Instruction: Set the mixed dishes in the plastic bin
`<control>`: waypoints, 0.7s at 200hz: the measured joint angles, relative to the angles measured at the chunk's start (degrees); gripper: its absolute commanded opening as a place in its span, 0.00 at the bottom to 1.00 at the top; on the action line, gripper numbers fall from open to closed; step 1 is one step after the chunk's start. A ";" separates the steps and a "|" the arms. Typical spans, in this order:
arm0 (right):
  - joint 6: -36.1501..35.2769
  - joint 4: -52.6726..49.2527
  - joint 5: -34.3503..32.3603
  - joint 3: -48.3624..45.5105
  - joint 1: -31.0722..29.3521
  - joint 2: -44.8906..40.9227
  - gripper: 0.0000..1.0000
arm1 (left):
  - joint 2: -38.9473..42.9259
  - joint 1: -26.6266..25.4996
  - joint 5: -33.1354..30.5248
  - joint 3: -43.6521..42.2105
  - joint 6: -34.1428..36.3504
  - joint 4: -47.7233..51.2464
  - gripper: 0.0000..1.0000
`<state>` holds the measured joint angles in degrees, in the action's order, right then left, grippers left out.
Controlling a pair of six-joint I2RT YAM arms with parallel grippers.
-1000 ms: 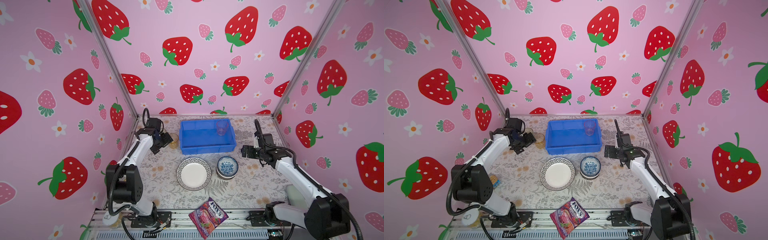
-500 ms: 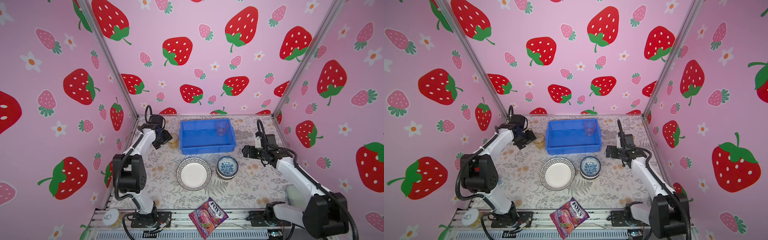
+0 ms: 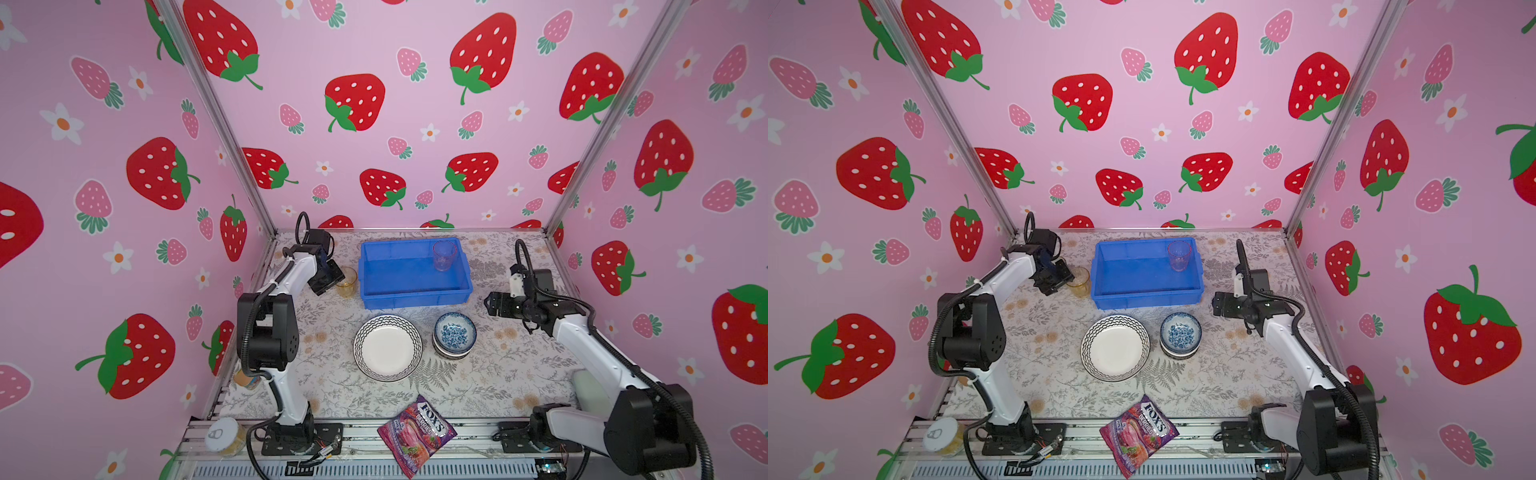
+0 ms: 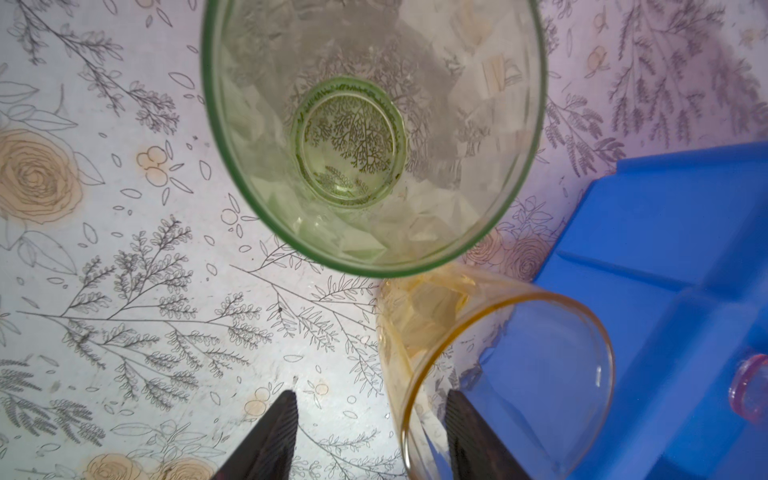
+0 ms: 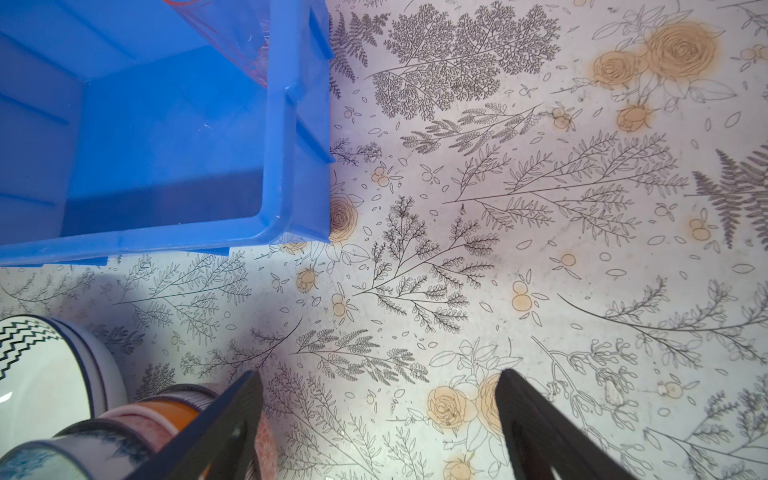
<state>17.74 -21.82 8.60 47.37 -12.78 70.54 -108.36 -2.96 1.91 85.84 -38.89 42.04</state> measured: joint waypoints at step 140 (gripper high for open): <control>-1.07 1.29 1.53 -0.09 1.18 1.62 0.88 | -1.55 -0.42 -0.35 1.14 1.07 -0.94 0.34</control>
<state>16.67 -20.53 10.13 47.29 -11.60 72.16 -109.91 -3.38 1.56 86.98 -37.82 41.10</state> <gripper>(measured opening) 0.881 0.361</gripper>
